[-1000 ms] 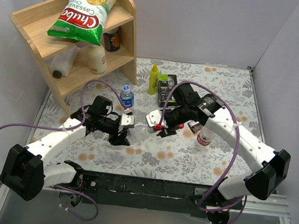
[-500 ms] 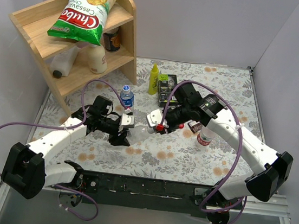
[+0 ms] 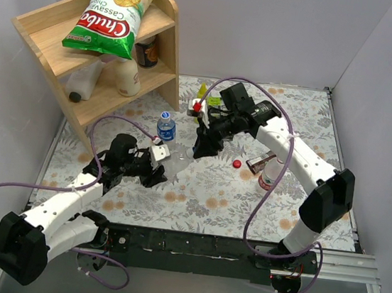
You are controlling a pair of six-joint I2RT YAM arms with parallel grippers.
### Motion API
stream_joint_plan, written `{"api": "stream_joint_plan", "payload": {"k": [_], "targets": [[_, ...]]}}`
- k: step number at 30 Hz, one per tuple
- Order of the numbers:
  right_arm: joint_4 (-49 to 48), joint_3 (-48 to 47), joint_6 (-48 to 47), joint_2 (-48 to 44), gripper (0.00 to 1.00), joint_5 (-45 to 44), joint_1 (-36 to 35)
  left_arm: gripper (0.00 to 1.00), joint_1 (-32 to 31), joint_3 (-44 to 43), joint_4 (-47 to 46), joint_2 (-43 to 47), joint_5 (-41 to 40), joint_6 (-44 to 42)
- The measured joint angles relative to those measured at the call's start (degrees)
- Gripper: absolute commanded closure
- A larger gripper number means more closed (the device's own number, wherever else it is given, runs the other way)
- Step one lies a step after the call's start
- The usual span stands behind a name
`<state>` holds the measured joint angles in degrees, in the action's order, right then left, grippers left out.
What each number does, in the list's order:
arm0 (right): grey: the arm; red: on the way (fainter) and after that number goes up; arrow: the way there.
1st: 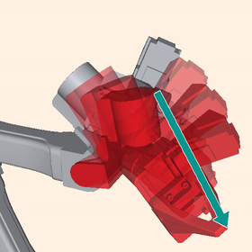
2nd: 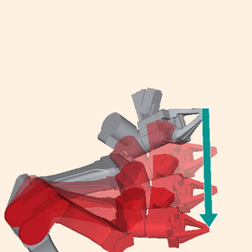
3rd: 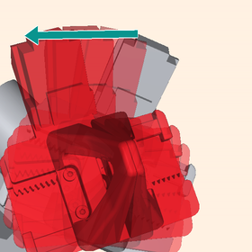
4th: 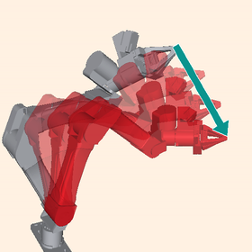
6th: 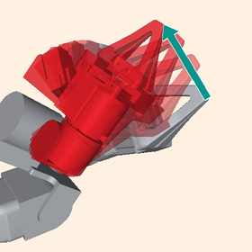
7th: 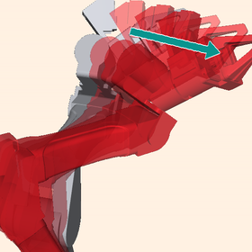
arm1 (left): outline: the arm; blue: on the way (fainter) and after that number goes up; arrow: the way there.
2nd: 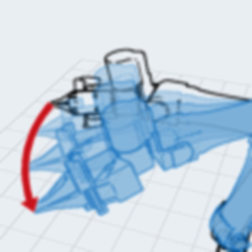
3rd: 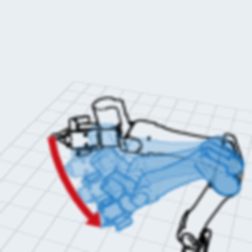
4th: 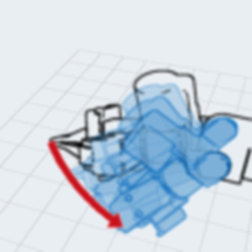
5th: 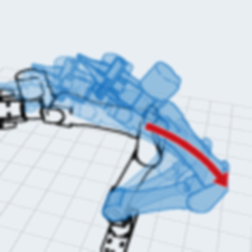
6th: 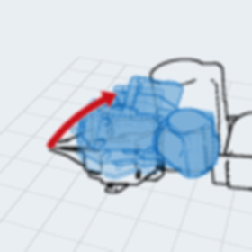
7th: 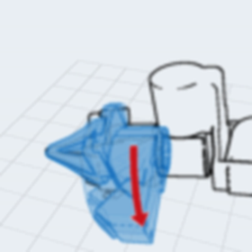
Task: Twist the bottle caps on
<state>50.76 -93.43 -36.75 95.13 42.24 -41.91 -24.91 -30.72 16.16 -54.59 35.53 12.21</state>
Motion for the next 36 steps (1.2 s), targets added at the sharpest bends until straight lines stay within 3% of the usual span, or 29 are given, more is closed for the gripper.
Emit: {"api": "stream_joint_plan", "payload": {"k": [6,7,9,10,13,15,20,24,26,30,36], "targets": [[-8.76,-0.61,23.12,6.75,0.87,11.08,5.22,1.00,-0.46,1.33,-3.41,0.74,-8.83,4.92],[-10.08,-0.61,25.75,7.63,0.70,11.96,5.70,1.00,-0.46,1.33,-3.76,0.44,-10.12,5.40],[-11.91,-0.63,29.64,8.92,0.54,12.57,6.32,1.00,-0.57,1.33,-4.26,-0.26,-11.87,6.19],[-12.26,-0.70,30.25,9.27,0.39,12.72,6.47,1.00,-0.68,1.33,-4.42,-0.61,-12.50,6.62],[-9.70,-2.14,29.81,9.99,0.16,14.60,6.86,1.00,-0.81,1.27,-5.86,-0.98,-12.68,6.80],[-5.33,-4.24,26.69,9.99,0.10,14.75,7.13,1.00,-0.61,0.74,-6.19,-1.16,-12.37,6.10],[6.27,-13.73,9.29,9.81,0.08,11.06,8.83,1.00,-0.33,-2.62,-1.11,-3.93,-5.88,-1.22],[11.78,-14.58,-3.91,8.00,0.07,8.70,9.14,1.00,-0.33,-5.46,5.49,-6.99,0.87,-8.48],[14.93,-13.99,-12.55,7.06,0.11,6.73,7.48,1.00,-0.33,-6.21,8.07,-7.61,3.85,-11.15],[16.74,-6.80,-25.53,2.01,0.15,2.64,0.85,1.00,-0.33,-7.30,11.63,-7.82,8.59,-14.69],[13.79,4.13,-33.99,-7.39,0.31,-2.12,-4.42,1.00,-0.33,-7.63,14.08,-7.82,11.76,-16.85]]}}
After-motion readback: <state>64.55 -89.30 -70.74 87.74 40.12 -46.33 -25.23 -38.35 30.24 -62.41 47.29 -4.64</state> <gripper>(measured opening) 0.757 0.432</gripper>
